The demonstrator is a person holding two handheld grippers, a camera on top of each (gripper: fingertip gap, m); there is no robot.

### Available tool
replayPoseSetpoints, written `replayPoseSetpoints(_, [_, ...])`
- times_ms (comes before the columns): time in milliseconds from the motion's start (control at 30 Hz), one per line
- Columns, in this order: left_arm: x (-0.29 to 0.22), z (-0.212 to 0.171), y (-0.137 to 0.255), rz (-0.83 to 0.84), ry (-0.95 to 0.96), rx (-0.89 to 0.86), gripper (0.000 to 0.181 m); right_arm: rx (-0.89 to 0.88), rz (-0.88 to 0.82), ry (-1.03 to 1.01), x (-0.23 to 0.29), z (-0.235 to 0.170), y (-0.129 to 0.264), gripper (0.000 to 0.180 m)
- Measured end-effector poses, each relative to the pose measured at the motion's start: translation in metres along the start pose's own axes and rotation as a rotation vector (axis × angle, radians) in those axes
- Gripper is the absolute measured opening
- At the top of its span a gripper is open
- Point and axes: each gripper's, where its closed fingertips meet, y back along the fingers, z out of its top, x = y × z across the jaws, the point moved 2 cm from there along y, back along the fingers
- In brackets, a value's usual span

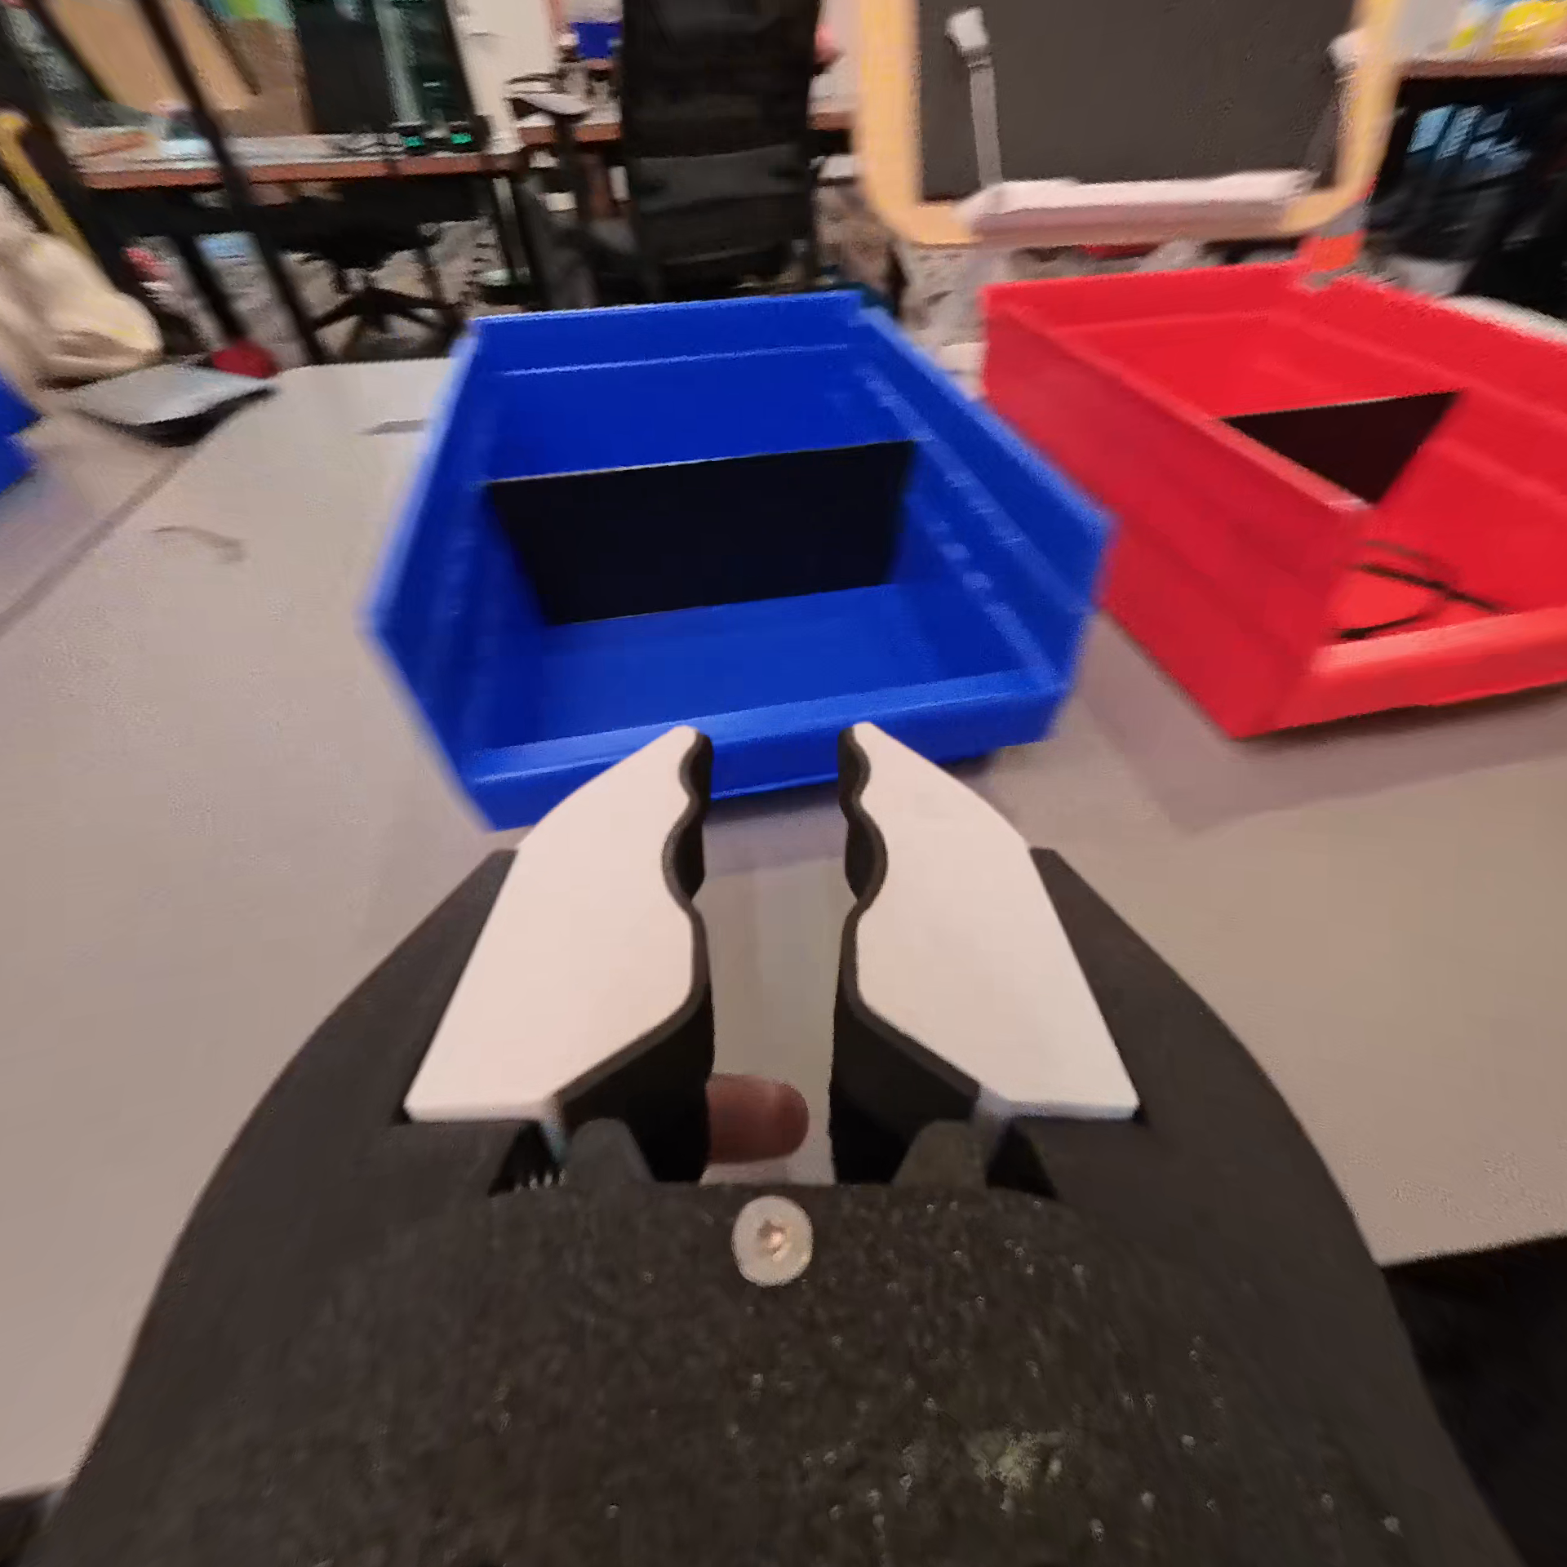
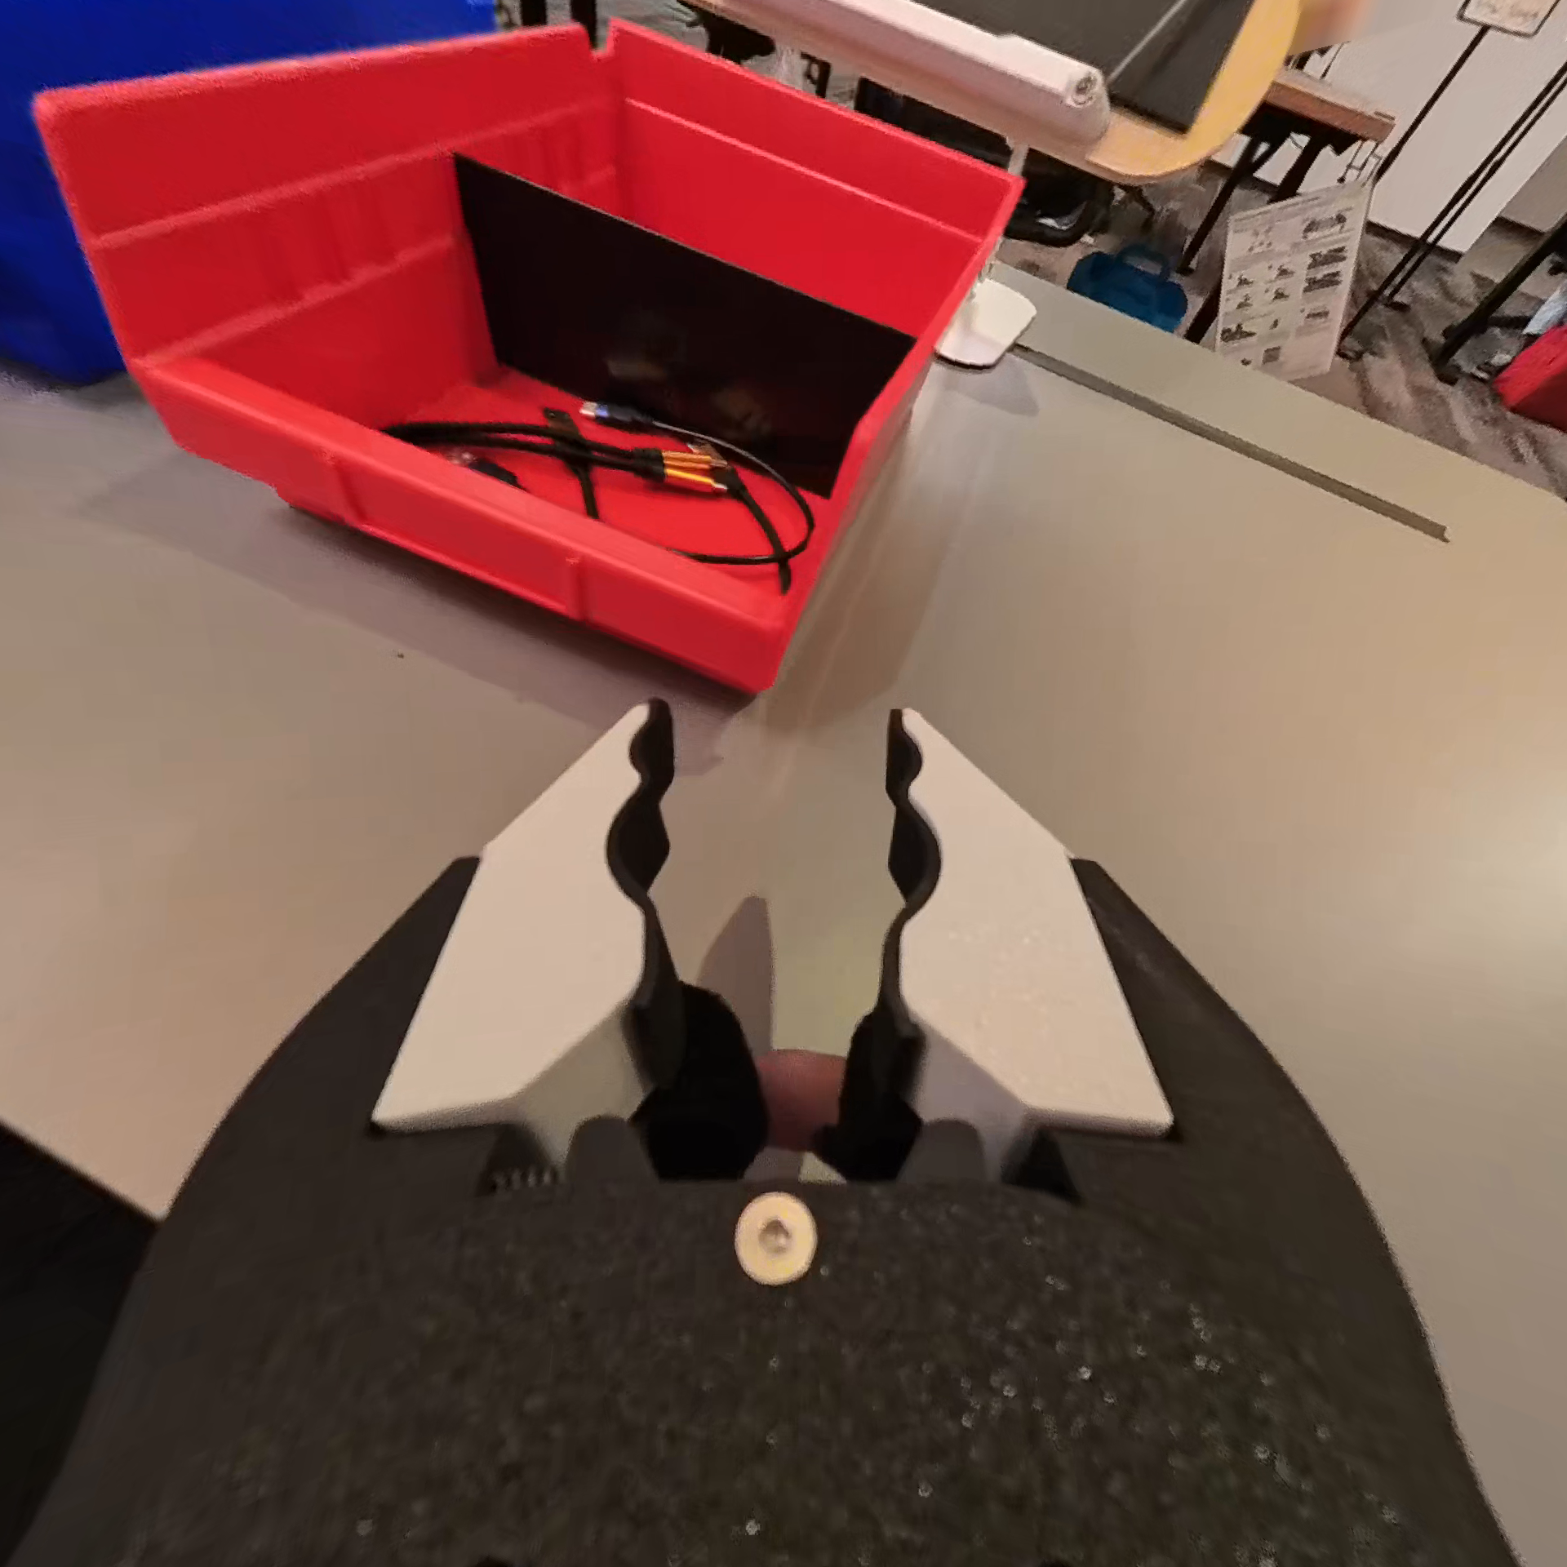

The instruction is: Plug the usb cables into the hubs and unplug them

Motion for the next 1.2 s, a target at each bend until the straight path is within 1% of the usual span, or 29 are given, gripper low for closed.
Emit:
replayPoseSetpoints(100, [0.052,-0.006,-0.012,0.090,-0.020,0.087,0.035,-0.026,0.065,0.017,0.021,0.011,0.004,0.047])
replayPoseSetpoints(167, [0.071,-0.006,-0.027,0.101,-0.039,0.117,0.036,-0.041,0.097,0.027,0.036,0.020,0.005,0.046])
replayPoseSetpoints(267, [0.087,-0.006,-0.052,0.122,-0.085,0.146,0.023,-0.052,0.179,0.021,0.064,0.030,0.006,0.042])
replayPoseSetpoints(367, [0.094,-0.010,-0.070,0.118,-0.042,0.139,0.007,-0.054,0.270,-0.019,0.099,0.037,0.005,0.042])
replayPoseSetpoints(467, [0.095,-0.010,-0.072,0.098,0.040,0.122,0.004,-0.041,0.363,-0.019,0.140,0.043,-0.001,0.042])
replayPoseSetpoints(533, [0.092,-0.011,-0.068,0.075,0.104,0.119,0.003,-0.034,0.409,-0.005,0.167,0.050,-0.008,0.042])
replayPoseSetpoints(667, [0.089,-0.016,-0.050,0.090,0.119,0.129,0.003,-0.066,0.476,-0.021,0.216,0.080,-0.029,0.041])
replayPoseSetpoints(767, [0.084,-0.022,-0.029,0.098,0.153,0.120,0.003,-0.105,0.408,0.046,0.237,0.101,-0.056,0.040])
replayPoseSetpoints(833, [0.080,-0.026,-0.014,0.114,0.144,0.115,0.004,-0.097,0.375,0.003,0.249,0.112,-0.070,0.040])
replayPoseSetpoints(900, [0.076,-0.030,0.002,0.137,0.117,0.115,0.004,-0.082,0.288,-0.086,0.252,0.119,-0.083,0.040])
replayPoseSetpoints(933, [0.073,-0.032,0.009,0.144,0.100,0.114,0.004,-0.068,0.238,-0.140,0.251,0.120,-0.089,0.035])
replayPoseSetpoints(967, [0.071,-0.034,0.015,0.149,0.086,0.109,0.004,-0.031,0.219,-0.182,0.254,0.117,-0.094,0.026])
replayPoseSetpoints(1000, [0.068,-0.036,0.022,0.153,0.077,0.099,0.005,0.016,0.238,-0.203,0.261,0.113,-0.097,0.011])
replayPoseSetpoints(1033, [0.066,-0.038,0.028,0.155,0.073,0.088,0.005,0.052,0.220,-0.204,0.264,0.108,-0.101,0.013])
replayPoseSetpoints(1100, [0.061,-0.041,0.039,0.159,0.070,0.077,0.005,0.059,0.171,-0.165,0.264,0.106,-0.104,0.007])
replayPoseSetpoints(1200, [0.061,-0.044,0.051,0.175,0.044,0.082,0.006,0.056,0.194,-0.130,0.269,0.107,-0.102,0.006])
